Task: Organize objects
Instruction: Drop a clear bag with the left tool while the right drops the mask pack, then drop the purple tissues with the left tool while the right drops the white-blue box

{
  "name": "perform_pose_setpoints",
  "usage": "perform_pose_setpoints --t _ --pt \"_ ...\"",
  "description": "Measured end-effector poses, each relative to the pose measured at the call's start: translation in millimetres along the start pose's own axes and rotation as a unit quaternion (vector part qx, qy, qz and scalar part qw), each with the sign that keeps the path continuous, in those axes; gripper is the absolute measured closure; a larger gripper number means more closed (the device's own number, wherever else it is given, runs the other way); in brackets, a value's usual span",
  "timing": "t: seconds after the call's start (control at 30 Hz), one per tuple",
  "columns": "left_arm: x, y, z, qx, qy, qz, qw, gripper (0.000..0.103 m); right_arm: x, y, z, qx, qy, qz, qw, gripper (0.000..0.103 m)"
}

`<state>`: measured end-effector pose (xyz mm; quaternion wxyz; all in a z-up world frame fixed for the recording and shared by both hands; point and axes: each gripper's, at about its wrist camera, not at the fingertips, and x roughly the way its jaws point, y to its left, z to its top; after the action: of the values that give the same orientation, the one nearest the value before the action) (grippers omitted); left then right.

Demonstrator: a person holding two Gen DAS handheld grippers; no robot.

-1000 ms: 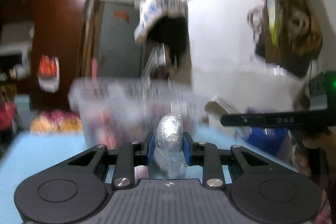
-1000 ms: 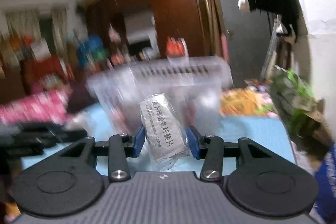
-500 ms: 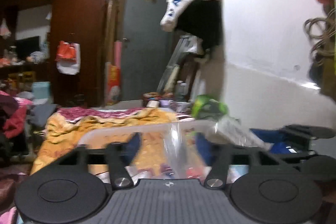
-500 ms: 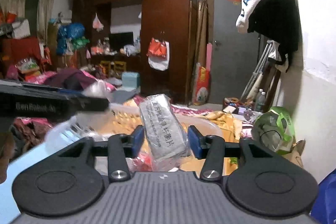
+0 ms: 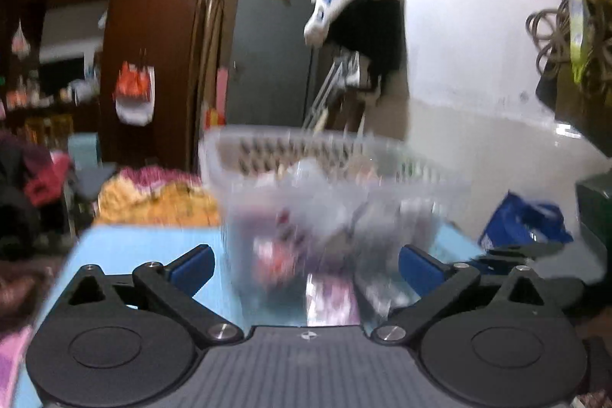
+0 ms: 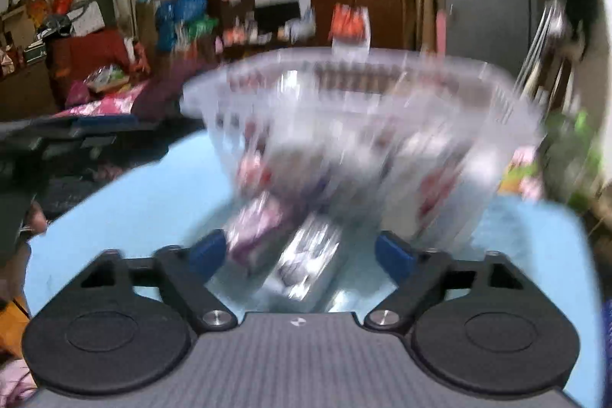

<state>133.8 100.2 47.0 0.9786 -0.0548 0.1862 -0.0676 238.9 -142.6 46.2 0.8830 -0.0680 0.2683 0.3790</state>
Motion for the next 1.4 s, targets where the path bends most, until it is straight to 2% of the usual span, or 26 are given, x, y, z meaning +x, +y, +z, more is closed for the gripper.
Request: perform_pose_setpoints --t 0.13,0.2,0.23,0.37,0.53,0.67,0.77,0.8,0.87,0.9,0.93,1.03,1.17,1.27,1.33,1.4 --pt "13 9 -12 -0.017 0.020 0.004 0.9996 0.000 20 3 -7 -0.005 0.032 -0.012 0.999 0.035" --pt "19 10 -15 -0.020 0.030 0.003 0.9994 0.000 27 3 -11 -0.012 0.049 -0.023 0.998 0.045" --pt "22 8 -17 -0.018 0.035 0.003 0.9992 0.000 28 2 -12 -0.015 0.054 -0.028 0.998 0.058" --pt "35 -5 -24 -0.011 0.054 0.002 0.9985 0.000 8 -6 -26 -0.009 0.036 -0.039 0.999 0.060" --pt "54 -23 -27 0.013 0.071 0.033 0.9969 0.000 -17 -26 -40 0.006 0.019 -0.049 0.999 0.059" --pt "69 -34 -28 0.027 0.093 0.051 0.9940 0.001 -25 -36 -39 0.025 0.008 -0.045 0.999 0.059" --pt "75 -38 -28 0.030 0.101 0.060 0.9926 0.008 -29 -36 -40 0.025 0.002 -0.049 0.999 0.059" --pt "76 -39 -28 0.029 0.101 0.063 0.9925 0.014 -29 -36 -40 0.023 0.000 -0.051 0.998 0.059" --pt "78 -40 -27 0.028 0.107 0.066 0.9917 0.034 -27 -34 -38 0.019 -0.002 -0.054 0.998 0.059" --pt "79 -39 -27 0.024 0.112 0.054 0.9919 0.048 -26 -33 -38 0.017 -0.003 -0.055 0.998 0.059" --pt "79 -38 -28 0.016 0.116 0.038 0.9924 0.052 -25 -32 -38 0.016 -0.004 -0.056 0.998 0.059" --pt "67 -42 -31 0.032 0.103 0.038 0.9935 0.053 -26 -33 -38 0.018 -0.011 -0.053 0.998 0.059" --pt "41 -42 -37 0.030 0.067 -0.042 0.9964 0.053 -26 -33 -38 0.019 -0.016 -0.053 0.998 0.059" --pt "20 -39 -42 0.026 0.027 -0.065 0.9971 0.053 -29 -30 -39 0.010 -0.027 -0.049 0.998 0.059" --pt "4 -36 -43 0.020 0.006 -0.074 0.9970 0.053 -39 -26 -42 0.002 -0.053 -0.045 0.998 0.060" --pt "-17 -35 -40 0.020 -0.020 -0.089 0.9956 0.053 -58 -22 -46 0.014 -0.085 -0.014 0.996 0.060"
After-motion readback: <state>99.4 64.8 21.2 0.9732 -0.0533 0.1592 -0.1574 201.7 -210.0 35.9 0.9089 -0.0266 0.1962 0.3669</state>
